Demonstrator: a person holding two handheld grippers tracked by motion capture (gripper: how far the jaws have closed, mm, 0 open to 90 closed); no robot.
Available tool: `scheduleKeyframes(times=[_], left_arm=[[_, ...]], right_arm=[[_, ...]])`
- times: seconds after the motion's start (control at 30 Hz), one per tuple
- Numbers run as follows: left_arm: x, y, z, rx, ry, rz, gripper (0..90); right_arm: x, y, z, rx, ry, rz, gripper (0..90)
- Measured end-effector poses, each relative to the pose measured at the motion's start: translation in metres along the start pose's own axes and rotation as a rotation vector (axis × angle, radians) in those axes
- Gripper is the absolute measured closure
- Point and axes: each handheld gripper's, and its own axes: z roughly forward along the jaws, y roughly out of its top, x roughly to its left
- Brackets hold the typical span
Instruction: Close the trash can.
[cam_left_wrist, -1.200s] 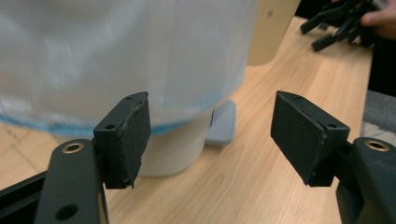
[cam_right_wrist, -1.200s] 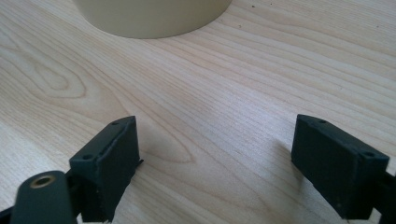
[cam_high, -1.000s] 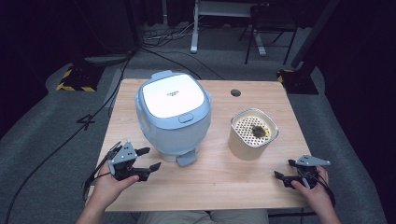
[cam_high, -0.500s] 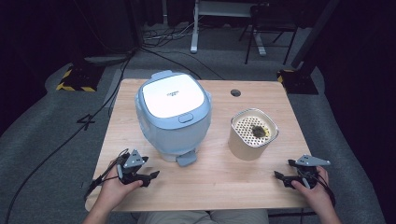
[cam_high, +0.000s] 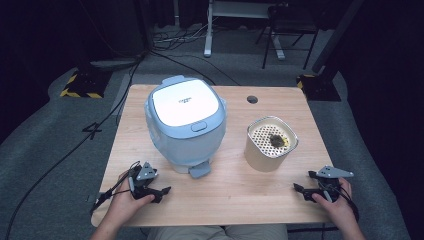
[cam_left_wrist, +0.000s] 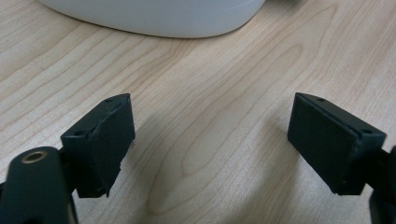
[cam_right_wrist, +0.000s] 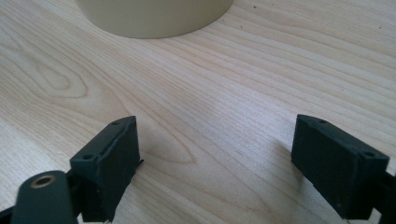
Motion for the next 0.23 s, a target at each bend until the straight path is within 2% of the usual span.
scheduleKeyframes(times=[0.23], left_arm=[[-0.0009, 0.0005, 0.0008, -0.003, 0.004, -0.005, 14.5]], right_arm=[[-0.0001, 0.0001, 0.0001, 0.000, 0.001, -0.001, 15.6]])
